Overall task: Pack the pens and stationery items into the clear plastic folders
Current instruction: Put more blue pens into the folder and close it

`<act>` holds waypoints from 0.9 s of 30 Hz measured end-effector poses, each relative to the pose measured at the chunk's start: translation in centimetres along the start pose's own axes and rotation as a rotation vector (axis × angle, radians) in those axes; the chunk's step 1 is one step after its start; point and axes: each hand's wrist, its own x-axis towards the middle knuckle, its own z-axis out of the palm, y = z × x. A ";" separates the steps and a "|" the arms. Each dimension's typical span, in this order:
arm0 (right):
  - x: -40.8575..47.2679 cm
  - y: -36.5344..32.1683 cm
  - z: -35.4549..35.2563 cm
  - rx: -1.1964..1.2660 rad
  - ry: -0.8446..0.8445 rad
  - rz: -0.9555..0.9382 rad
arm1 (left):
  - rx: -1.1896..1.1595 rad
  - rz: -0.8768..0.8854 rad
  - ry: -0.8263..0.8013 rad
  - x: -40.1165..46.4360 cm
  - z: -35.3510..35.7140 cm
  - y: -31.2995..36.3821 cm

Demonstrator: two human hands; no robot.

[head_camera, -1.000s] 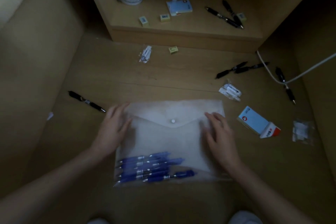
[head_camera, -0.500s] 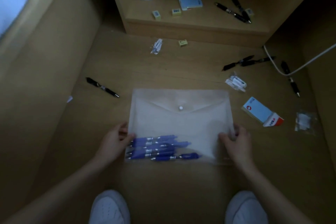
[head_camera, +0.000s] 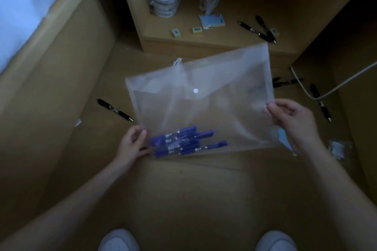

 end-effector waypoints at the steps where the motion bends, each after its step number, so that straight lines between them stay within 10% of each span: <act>1: 0.8 -1.2 0.2 0.032 -0.001 -0.028 | -0.005 0.024 -0.012 0.5 0.3 1.0; 27: 11.0 0.1 12.6 -0.162 -0.351 0.113 | -0.073 -0.113 0.307 -5.4 -6.5 1.2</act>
